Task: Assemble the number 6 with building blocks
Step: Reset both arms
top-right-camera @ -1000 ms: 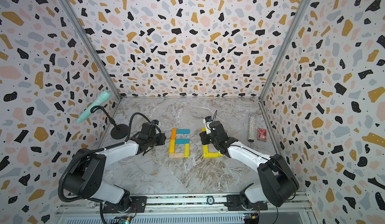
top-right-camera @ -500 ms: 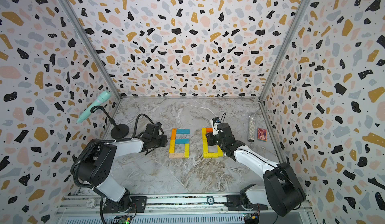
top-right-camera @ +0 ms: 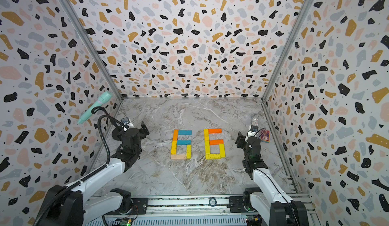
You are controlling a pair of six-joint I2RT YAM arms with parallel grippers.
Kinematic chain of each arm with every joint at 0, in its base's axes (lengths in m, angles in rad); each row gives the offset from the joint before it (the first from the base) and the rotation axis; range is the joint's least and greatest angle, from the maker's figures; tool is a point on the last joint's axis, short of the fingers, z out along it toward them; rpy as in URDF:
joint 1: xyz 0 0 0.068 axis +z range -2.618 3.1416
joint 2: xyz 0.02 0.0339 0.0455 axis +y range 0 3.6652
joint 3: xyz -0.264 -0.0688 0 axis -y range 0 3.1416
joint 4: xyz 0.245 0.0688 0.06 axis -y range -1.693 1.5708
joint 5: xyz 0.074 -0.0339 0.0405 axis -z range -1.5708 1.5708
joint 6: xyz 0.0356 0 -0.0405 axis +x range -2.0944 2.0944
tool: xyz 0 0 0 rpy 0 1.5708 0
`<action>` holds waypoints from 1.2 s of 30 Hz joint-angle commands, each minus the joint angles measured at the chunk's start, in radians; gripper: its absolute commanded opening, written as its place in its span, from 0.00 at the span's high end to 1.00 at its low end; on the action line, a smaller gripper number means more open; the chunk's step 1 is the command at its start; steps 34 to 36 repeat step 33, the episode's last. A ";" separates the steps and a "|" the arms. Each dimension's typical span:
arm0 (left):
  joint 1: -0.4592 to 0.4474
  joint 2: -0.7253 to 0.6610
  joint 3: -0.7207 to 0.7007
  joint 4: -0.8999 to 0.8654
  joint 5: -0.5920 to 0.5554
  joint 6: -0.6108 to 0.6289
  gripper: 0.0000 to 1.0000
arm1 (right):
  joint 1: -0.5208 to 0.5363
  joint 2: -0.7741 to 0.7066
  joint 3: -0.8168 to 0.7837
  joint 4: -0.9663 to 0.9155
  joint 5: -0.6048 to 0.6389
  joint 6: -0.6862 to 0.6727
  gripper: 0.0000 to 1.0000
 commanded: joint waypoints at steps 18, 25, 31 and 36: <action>0.076 0.260 -0.362 0.944 0.089 0.277 0.01 | 0.056 0.527 -0.050 0.760 -0.012 -0.252 0.01; 0.152 0.238 -0.311 0.805 0.192 0.218 0.01 | 0.054 0.526 -0.048 0.756 -0.016 -0.251 0.01; 0.152 0.218 -0.298 0.749 0.194 0.217 0.01 | 0.052 0.527 -0.046 0.751 -0.019 -0.250 0.01; 0.153 0.222 -0.301 0.764 0.192 0.219 0.00 | 0.052 0.526 -0.046 0.754 -0.021 -0.251 0.01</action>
